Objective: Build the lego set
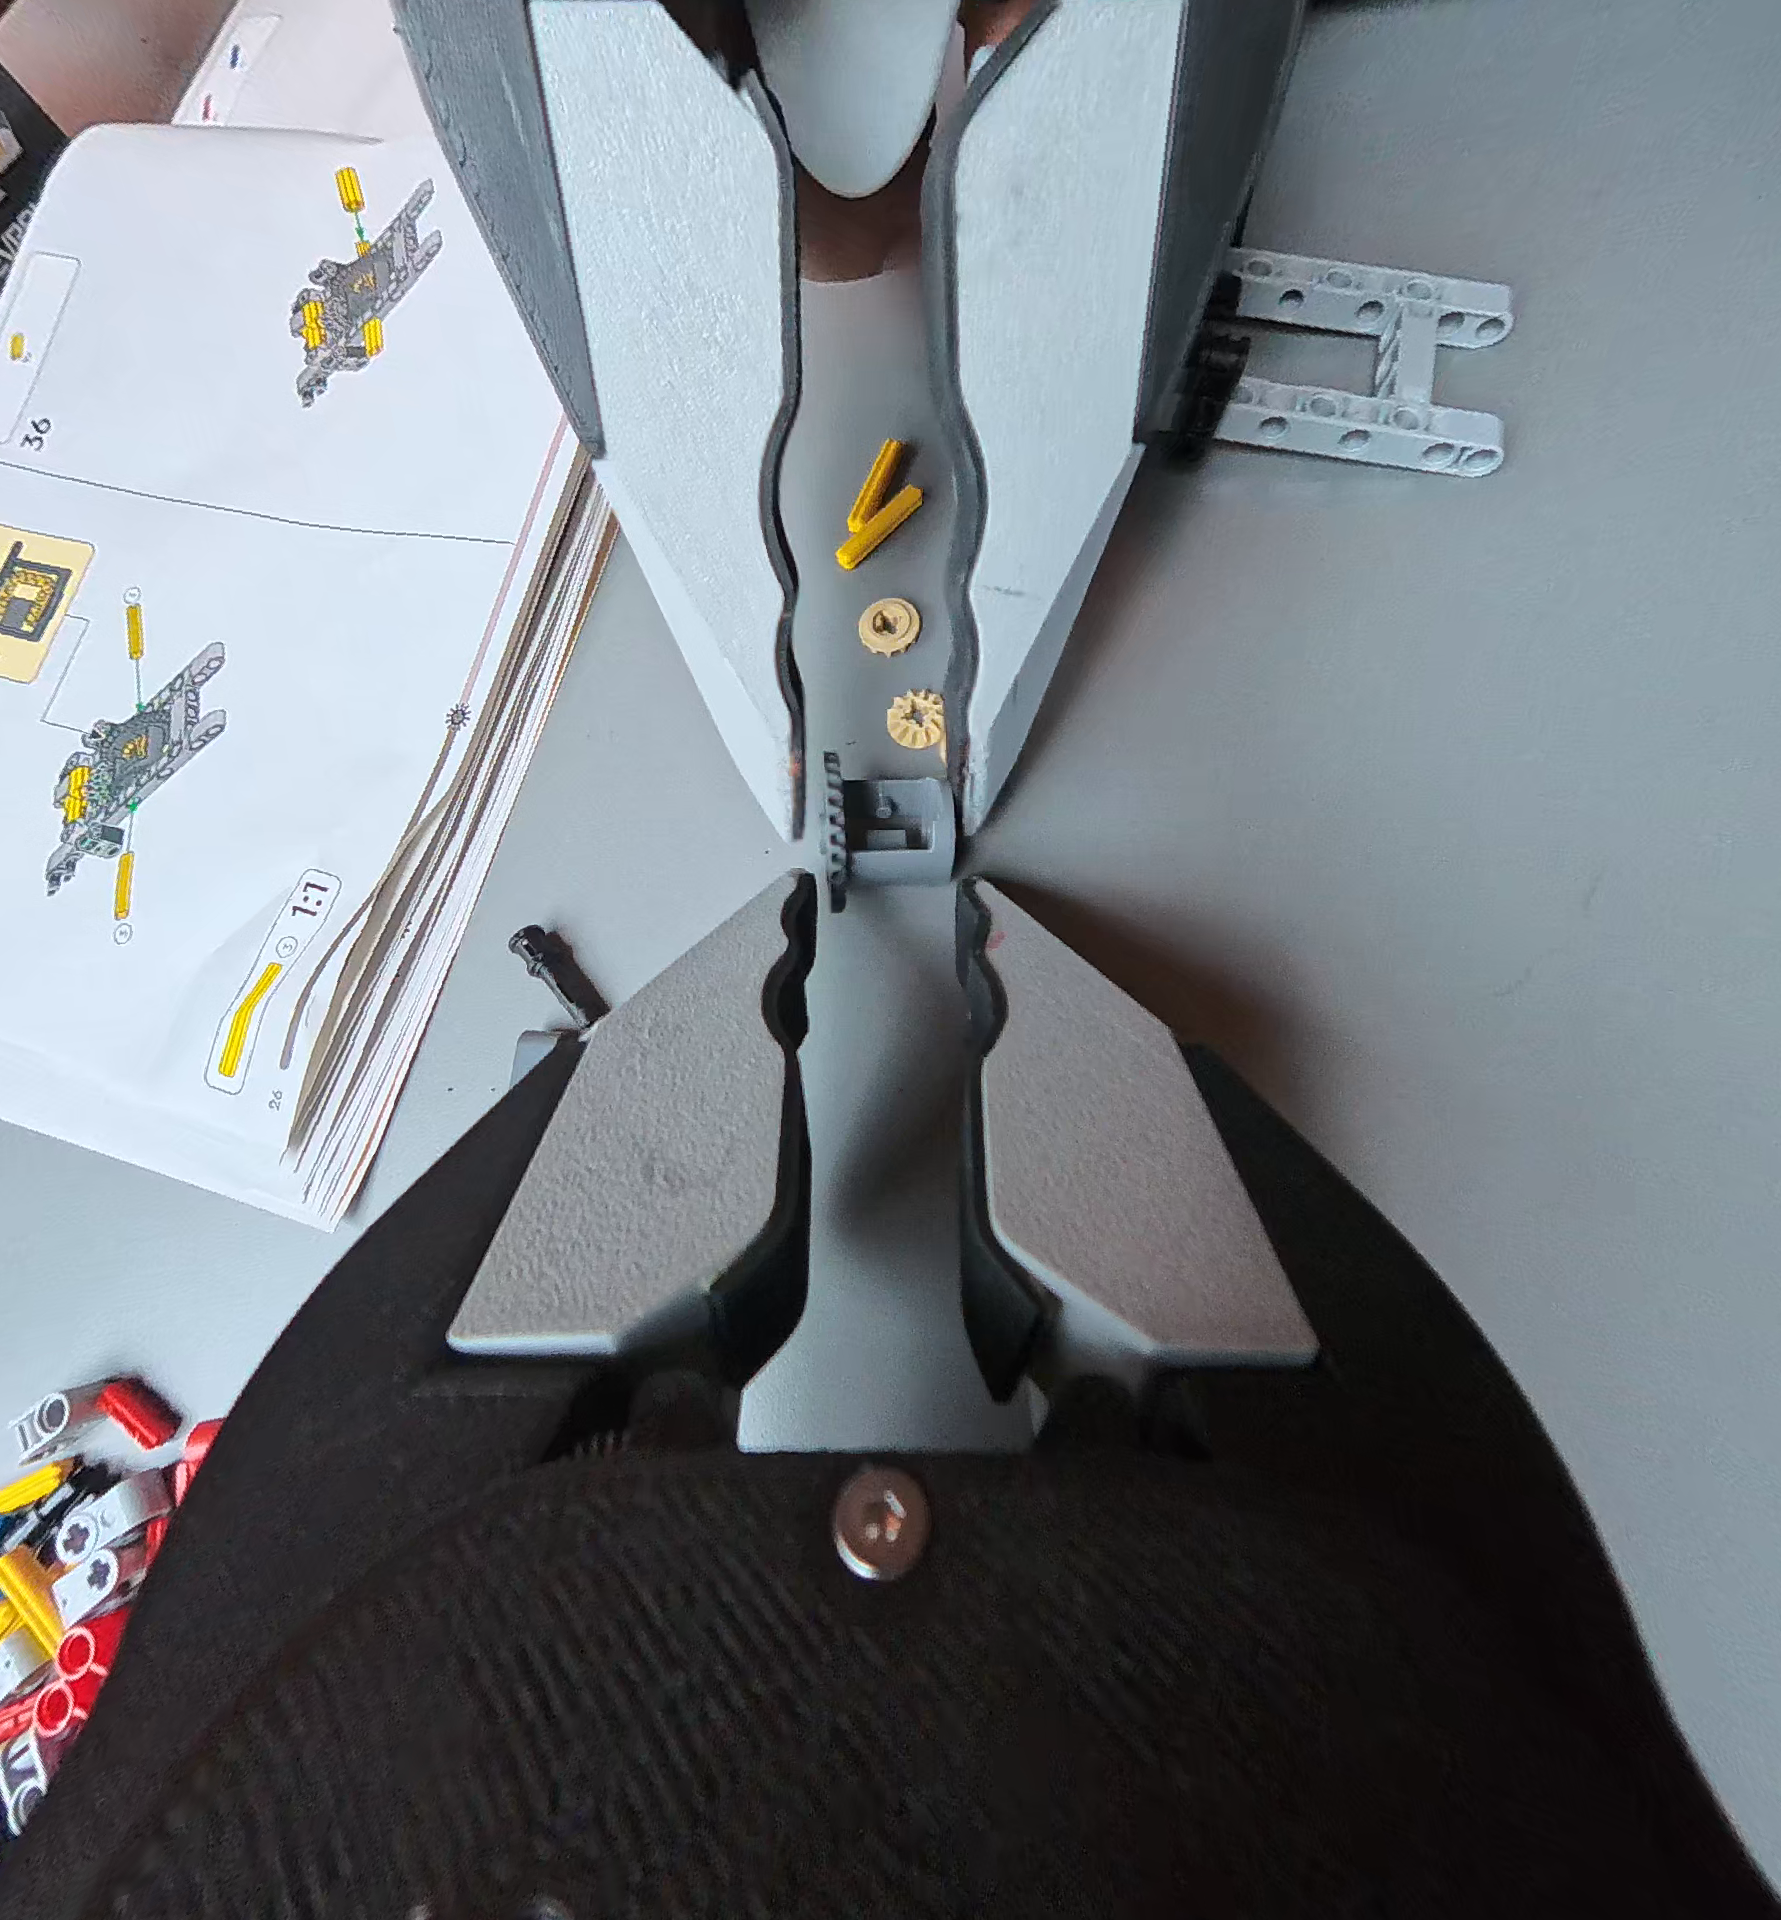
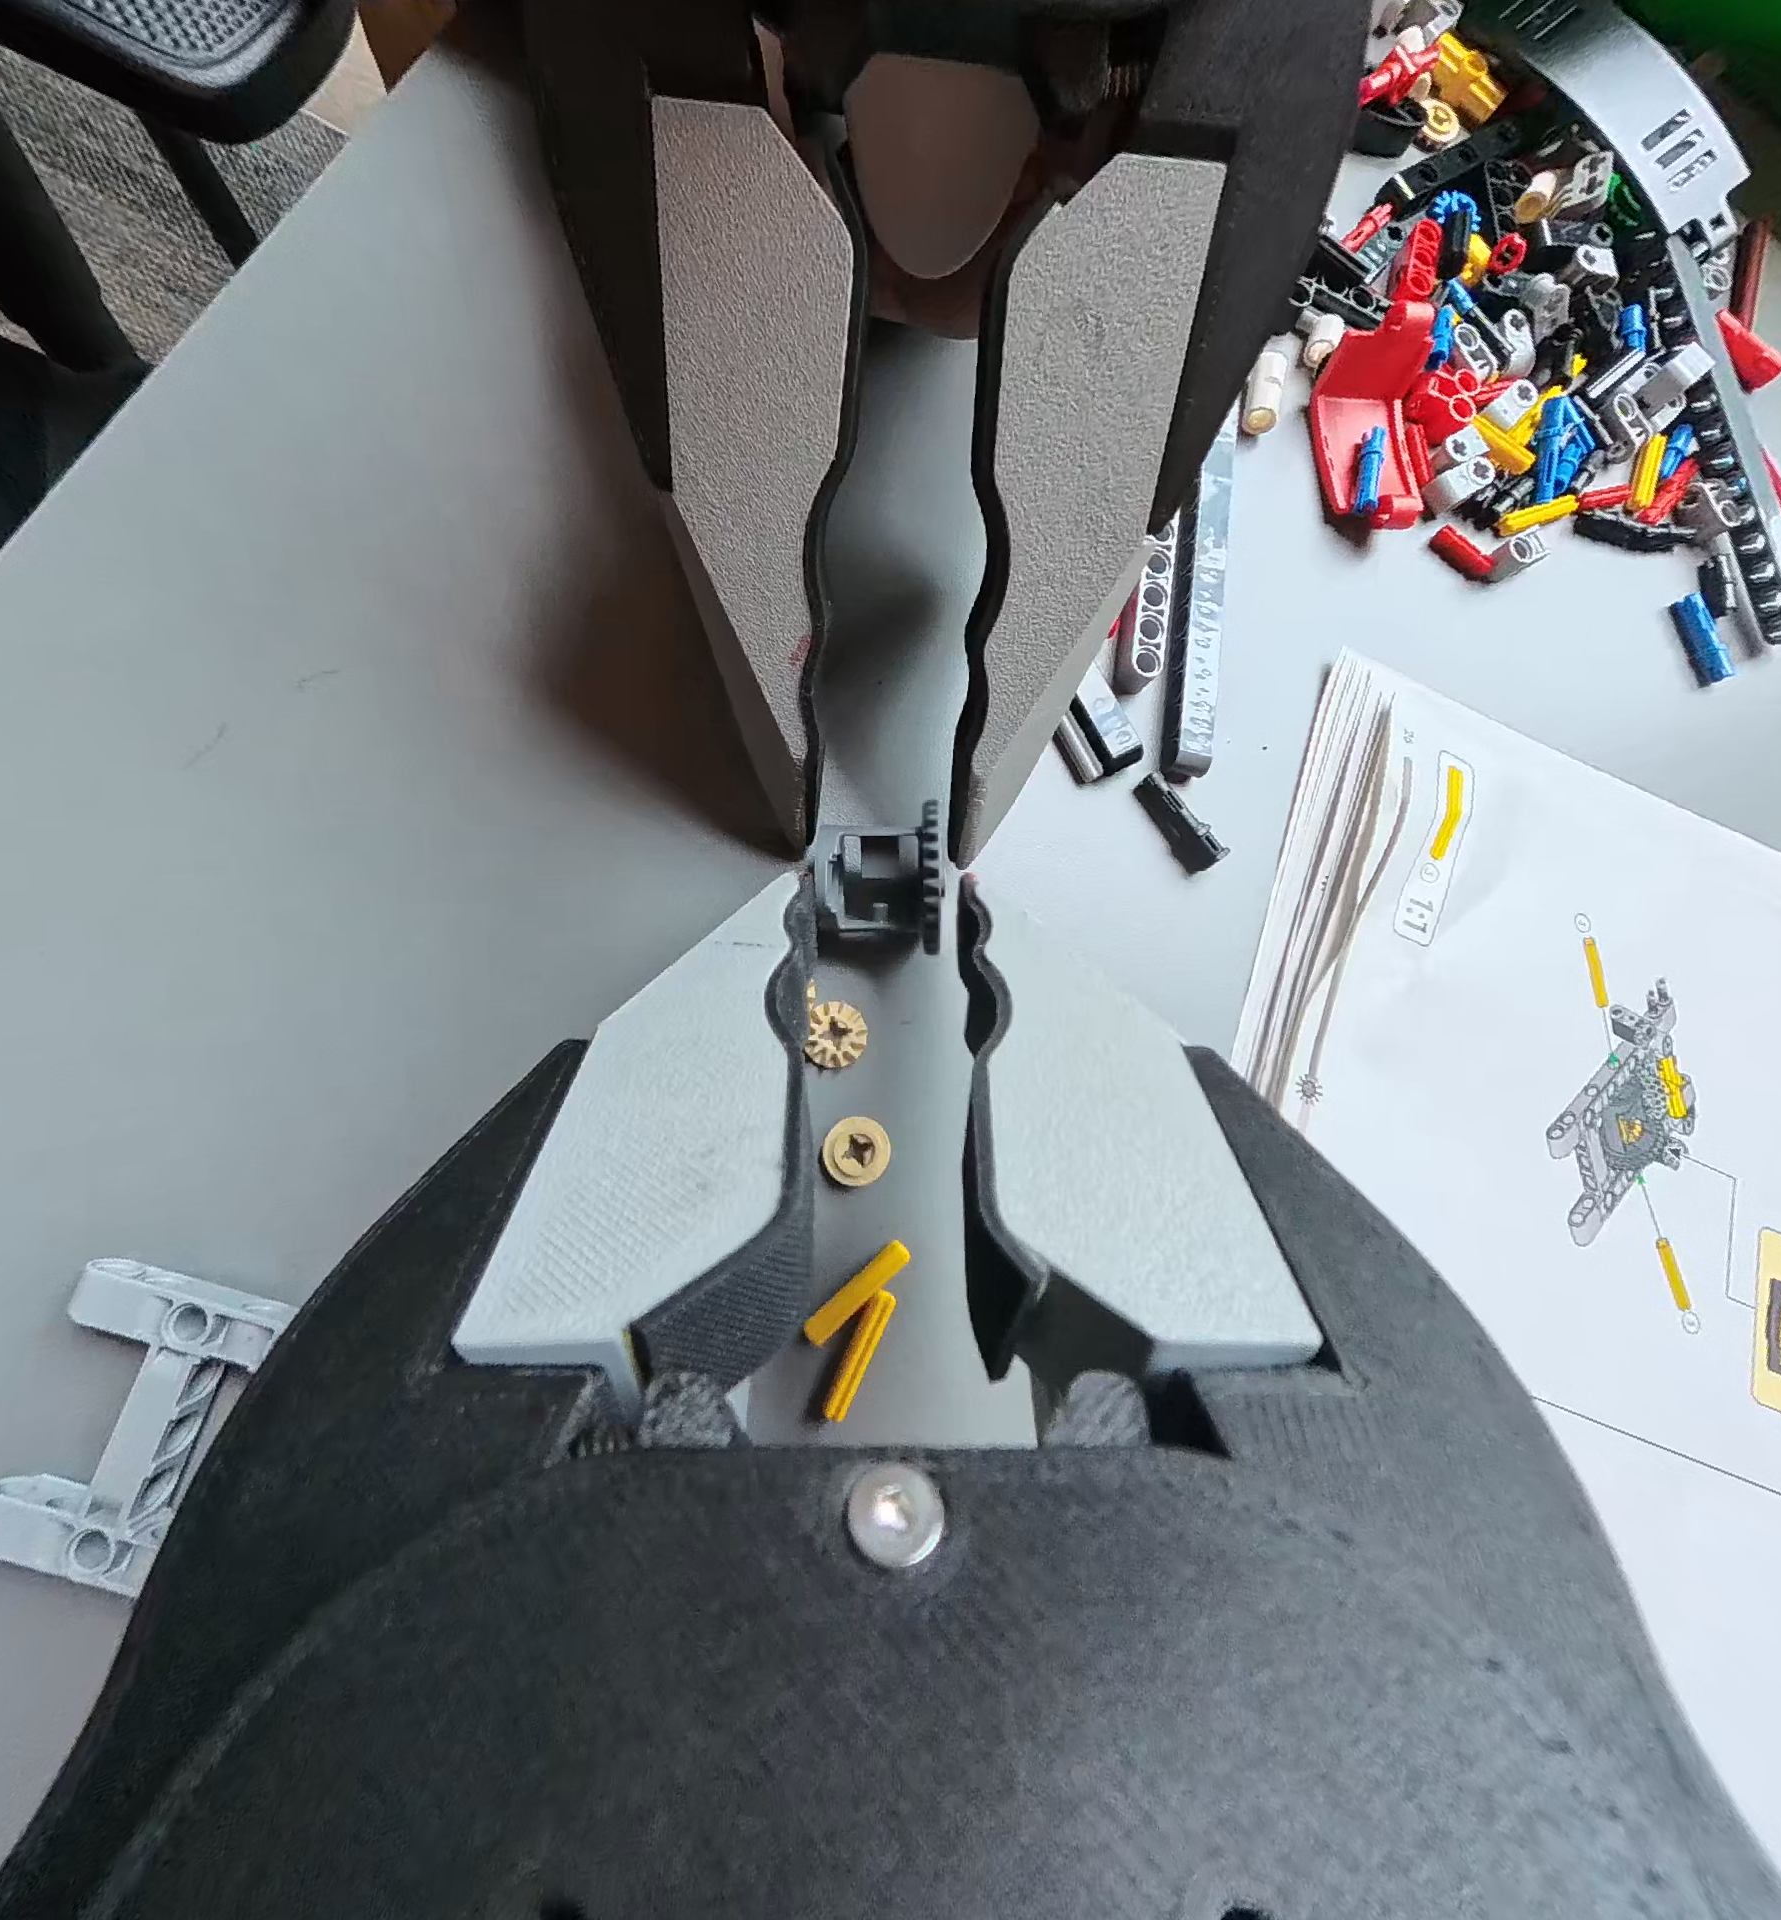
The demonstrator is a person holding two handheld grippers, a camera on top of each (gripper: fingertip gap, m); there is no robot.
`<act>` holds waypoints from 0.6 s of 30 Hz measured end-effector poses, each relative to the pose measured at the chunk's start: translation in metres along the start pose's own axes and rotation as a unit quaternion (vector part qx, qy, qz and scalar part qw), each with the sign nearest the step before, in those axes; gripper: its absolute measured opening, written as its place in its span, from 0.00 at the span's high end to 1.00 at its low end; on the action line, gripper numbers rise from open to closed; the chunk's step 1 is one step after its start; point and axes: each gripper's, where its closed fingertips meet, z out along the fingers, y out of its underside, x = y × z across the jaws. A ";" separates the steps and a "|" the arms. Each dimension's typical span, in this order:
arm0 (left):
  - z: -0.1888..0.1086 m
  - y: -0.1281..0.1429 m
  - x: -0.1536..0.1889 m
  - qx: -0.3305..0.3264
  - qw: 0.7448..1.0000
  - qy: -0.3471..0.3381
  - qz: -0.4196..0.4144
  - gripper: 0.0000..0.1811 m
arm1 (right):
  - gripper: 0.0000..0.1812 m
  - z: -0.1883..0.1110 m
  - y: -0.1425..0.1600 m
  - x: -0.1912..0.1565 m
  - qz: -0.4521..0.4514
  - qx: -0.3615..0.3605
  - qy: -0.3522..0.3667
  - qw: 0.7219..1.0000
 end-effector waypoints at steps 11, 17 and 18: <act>0.000 0.000 0.000 0.000 1.000 -0.002 -0.001 0.86 | 0.85 -0.009 -0.003 0.001 0.007 0.014 -0.004 1.000; 0.000 0.000 -0.001 0.000 1.000 -0.002 -0.003 0.86 | 0.84 -0.016 -0.003 0.002 0.007 0.017 -0.001 1.000; 0.000 0.000 -0.001 0.000 1.000 -0.001 -0.004 0.86 | 0.84 -0.018 -0.003 0.003 0.008 0.020 -0.001 1.000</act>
